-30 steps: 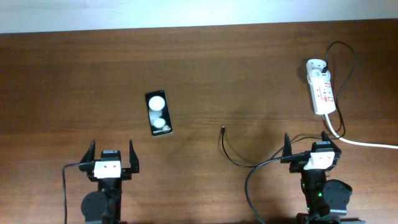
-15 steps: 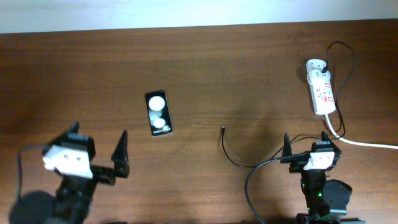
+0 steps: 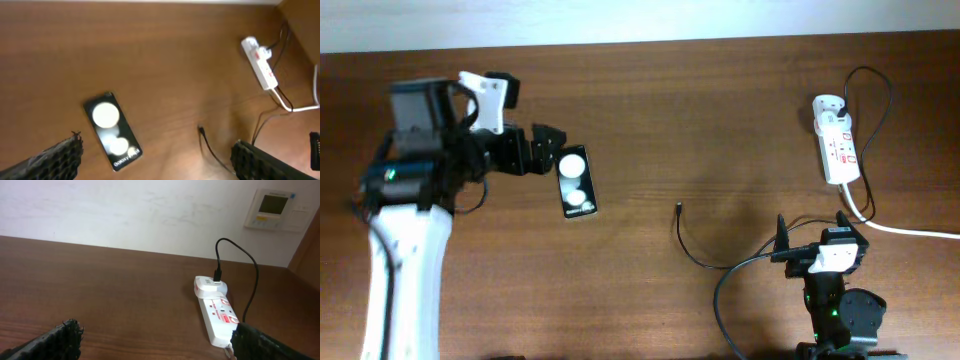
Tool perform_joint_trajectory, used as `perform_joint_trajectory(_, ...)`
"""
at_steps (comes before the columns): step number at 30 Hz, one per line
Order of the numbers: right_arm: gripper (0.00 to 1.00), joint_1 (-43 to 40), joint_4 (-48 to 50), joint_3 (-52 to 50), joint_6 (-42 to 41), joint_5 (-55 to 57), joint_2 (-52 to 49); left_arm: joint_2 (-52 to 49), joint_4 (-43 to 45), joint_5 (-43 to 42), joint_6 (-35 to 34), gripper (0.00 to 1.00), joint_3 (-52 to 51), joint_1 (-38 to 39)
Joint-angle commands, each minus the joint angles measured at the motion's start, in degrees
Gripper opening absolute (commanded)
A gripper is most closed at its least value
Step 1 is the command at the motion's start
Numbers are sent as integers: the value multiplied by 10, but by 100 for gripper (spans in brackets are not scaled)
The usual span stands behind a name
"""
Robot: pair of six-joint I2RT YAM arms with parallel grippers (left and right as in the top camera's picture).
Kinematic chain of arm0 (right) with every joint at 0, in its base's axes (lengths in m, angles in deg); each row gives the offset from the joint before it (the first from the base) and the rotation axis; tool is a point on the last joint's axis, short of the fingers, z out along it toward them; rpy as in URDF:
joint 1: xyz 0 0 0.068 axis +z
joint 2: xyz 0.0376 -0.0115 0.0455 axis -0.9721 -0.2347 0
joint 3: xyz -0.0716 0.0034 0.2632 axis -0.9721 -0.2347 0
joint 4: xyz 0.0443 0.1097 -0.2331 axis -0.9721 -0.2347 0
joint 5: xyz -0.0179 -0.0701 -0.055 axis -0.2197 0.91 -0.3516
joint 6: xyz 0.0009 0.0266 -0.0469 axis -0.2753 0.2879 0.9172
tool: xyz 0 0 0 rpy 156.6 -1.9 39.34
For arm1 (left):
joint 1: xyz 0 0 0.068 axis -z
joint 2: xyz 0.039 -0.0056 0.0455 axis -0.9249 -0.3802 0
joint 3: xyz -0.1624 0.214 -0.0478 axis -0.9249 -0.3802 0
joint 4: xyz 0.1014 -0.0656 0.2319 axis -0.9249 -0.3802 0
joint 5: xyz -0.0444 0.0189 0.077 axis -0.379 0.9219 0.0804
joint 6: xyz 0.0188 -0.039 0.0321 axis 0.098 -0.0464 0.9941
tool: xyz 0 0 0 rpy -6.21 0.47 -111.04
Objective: Plug charger to phone and switch on socket
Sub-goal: 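Move the left gripper over the black phone and lower onto it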
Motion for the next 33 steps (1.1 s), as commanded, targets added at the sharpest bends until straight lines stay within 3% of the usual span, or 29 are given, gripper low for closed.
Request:
perform_joint_trajectory(1, 99, 3, -3, -3, 3, -5, 4, -78, -6, -18, -6, 99, 5, 0)
perform_joint_trajectory(4, 98, 3, -3, -3, 3, -5, 4, -150, -30, -18, -5, 98, 5, 0)
perform_joint_trajectory(5, 99, 3, -3, -3, 3, -5, 4, -173, -38, -18, -6, 84, 5, 0)
perform_joint_trajectory(6, 99, 3, -3, -3, 3, -5, 4, -189, -45, -18, -6, 55, 5, 0)
perform_joint_trajectory(8, 99, 3, -3, -3, 3, -5, 4, -213, -47, -18, -6, 17, 5, 0)
perform_joint_trajectory(11, 99, 3, -3, -3, 3, -5, 4, -231, -47, -17, -5, 3, 5, 0)
perform_joint_trajectory(14, 99, 3, -3, -3, 3, -5, 4, -254, -47, 6, -5, 1, 4, 5)
perform_joint_trajectory(16, 99, 3, -3, -3, 3, -5, 4, -264, -47, 35, -6, 4, 4, 19)
perform_joint_trajectory(18, 99, 3, -3, -3, 3, -5, 4, -273, -45, 94, -6, 20, 4, 45)
perform_joint_trajectory(19, 99, 3, -3, -3, 3, -5, 4, -277, -42, 129, -6, 47, 4, 62)
perform_joint_trajectory(20, 99, 3, -3, -3, 3, -5, 4, -283, -37, 155, -6, 99, 4, 76)
perform_joint_trajectory(25, 99, 3, -3, -3, 3, -5, 4, -329, -12, 253, -118, 99, 4, 115)
perform_joint_trajectory(33, 99, 3, -3, -3, 3, -5, 4, -391, 16, 257, -132, 99, 4, 116)
